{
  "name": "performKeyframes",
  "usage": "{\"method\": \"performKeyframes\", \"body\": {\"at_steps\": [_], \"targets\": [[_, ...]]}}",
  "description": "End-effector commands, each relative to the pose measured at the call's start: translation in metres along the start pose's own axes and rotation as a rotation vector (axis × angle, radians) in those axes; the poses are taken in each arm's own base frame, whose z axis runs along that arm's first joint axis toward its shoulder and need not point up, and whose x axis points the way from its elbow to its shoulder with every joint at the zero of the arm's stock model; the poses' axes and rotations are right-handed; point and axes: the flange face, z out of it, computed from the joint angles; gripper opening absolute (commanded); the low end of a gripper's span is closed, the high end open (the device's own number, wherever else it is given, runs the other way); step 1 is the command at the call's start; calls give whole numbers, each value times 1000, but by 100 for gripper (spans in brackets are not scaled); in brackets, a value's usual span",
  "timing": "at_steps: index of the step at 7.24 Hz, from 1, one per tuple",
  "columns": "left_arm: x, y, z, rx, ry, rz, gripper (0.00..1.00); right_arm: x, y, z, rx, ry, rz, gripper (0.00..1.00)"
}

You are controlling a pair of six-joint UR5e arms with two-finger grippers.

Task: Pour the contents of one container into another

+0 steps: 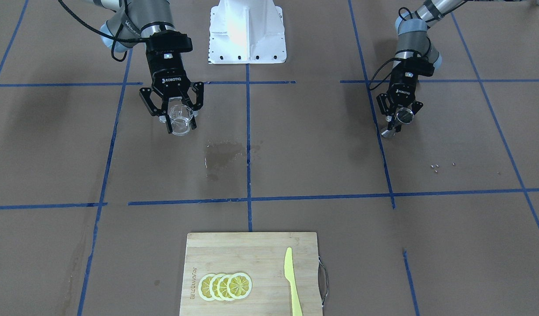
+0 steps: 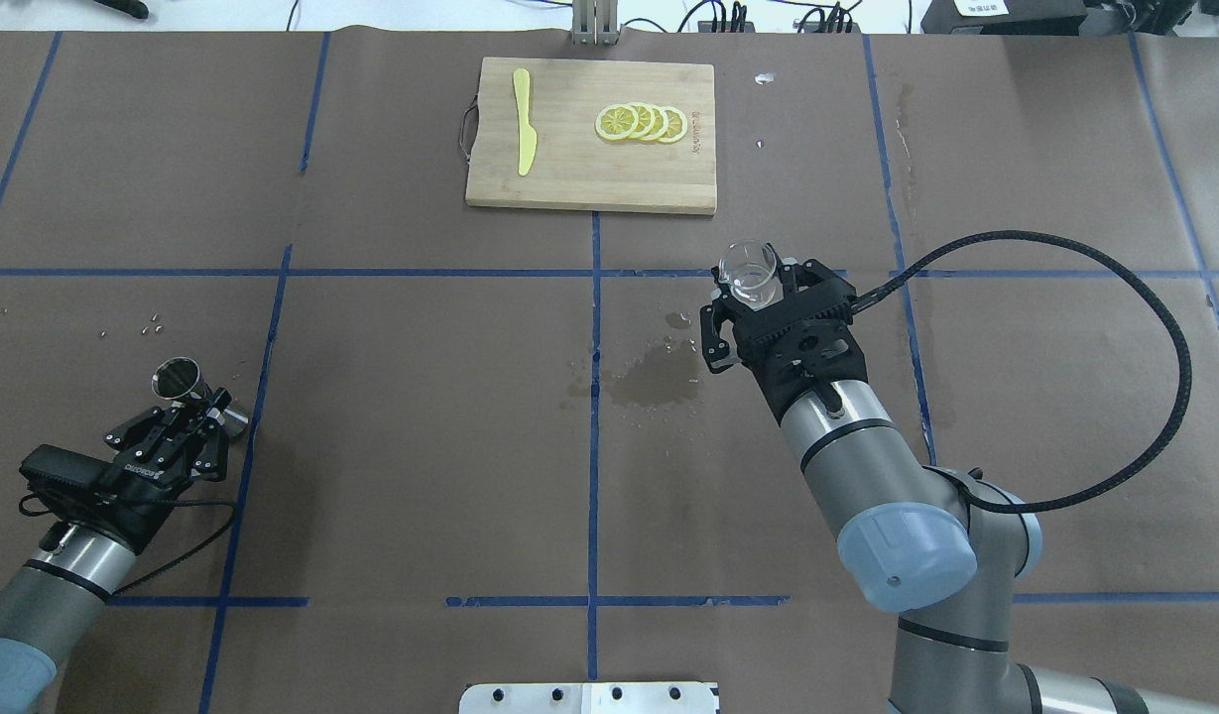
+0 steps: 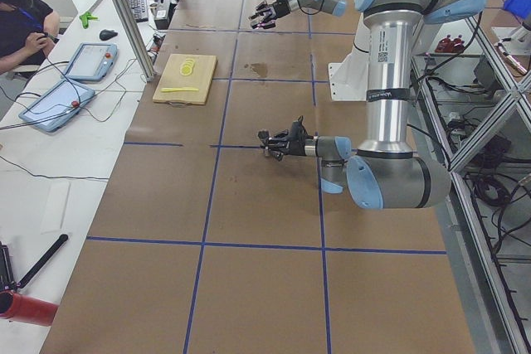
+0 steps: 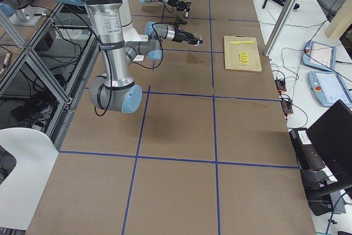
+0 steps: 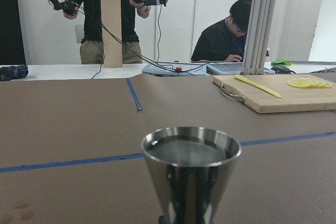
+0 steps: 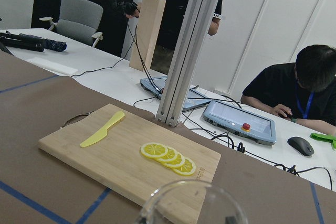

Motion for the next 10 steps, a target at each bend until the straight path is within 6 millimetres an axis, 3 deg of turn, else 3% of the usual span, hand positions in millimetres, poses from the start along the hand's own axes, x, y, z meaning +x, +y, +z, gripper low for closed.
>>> {"method": "performKeyframes", "body": {"at_steps": [1,10], "targets": [[1,1,0,-2,2,0,0,0,0,0,1,1,0,0],[1,2,-1,-3,2,5,9,0,1,0,0,2,-1,0]]}}
